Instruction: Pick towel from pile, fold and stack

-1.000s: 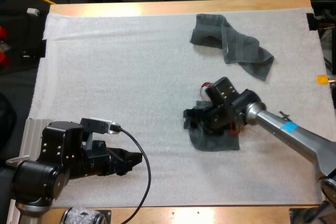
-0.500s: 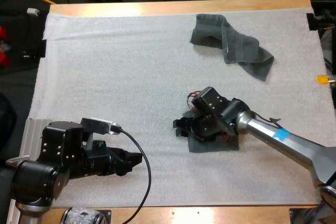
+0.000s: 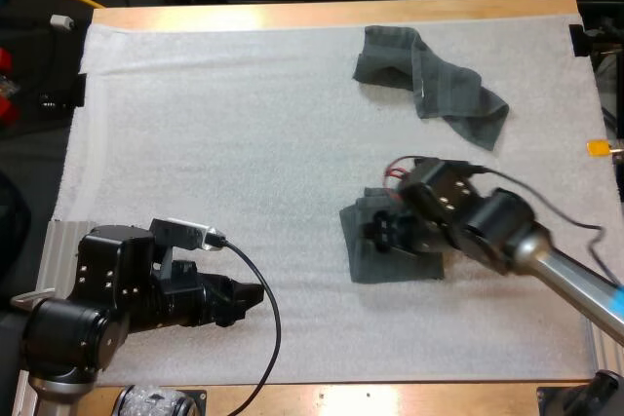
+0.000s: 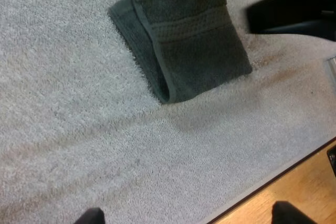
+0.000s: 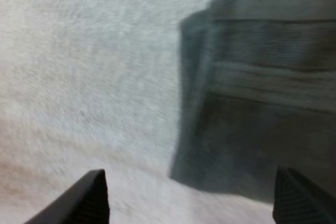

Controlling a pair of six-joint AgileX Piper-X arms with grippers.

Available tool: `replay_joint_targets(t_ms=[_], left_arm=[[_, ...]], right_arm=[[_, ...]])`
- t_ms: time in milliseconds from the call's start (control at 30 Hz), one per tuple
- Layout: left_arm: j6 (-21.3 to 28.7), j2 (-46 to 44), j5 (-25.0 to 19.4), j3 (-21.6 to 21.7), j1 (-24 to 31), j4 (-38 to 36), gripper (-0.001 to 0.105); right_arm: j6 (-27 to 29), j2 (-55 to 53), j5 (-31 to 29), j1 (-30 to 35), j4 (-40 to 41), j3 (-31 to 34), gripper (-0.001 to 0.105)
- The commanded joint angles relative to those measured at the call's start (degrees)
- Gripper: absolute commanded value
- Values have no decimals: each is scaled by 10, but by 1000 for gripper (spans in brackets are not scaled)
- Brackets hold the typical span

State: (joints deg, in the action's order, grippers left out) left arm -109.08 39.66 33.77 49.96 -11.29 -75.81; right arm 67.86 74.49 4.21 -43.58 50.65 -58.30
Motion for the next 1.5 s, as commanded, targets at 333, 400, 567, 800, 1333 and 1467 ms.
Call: replay_joint_targets(t_ms=[333, 400, 567, 800, 1333, 1467], left_arm=[[4, 0, -7, 4, -4, 10, 62], [11, 0, -7, 4, -4, 10, 62], [11, 0, -5, 4, -4, 9, 62], [28, 0, -5, 4, -4, 13, 71], [-11, 111, -2, 2, -80, 138, 71], [-32, 163, -10, 2, -111, 190, 71]], right_arm=[[18, -198, -57, 1, 147, -3, 63], [18, -228, -57, 1, 158, -3, 63], [9, -305, -57, 1, 188, -3, 63], [9, -398, -53, 1, 203, -3, 63], [14, -443, -100, 1, 202, -3, 77], [14, -443, -100, 1, 202, -3, 77]])
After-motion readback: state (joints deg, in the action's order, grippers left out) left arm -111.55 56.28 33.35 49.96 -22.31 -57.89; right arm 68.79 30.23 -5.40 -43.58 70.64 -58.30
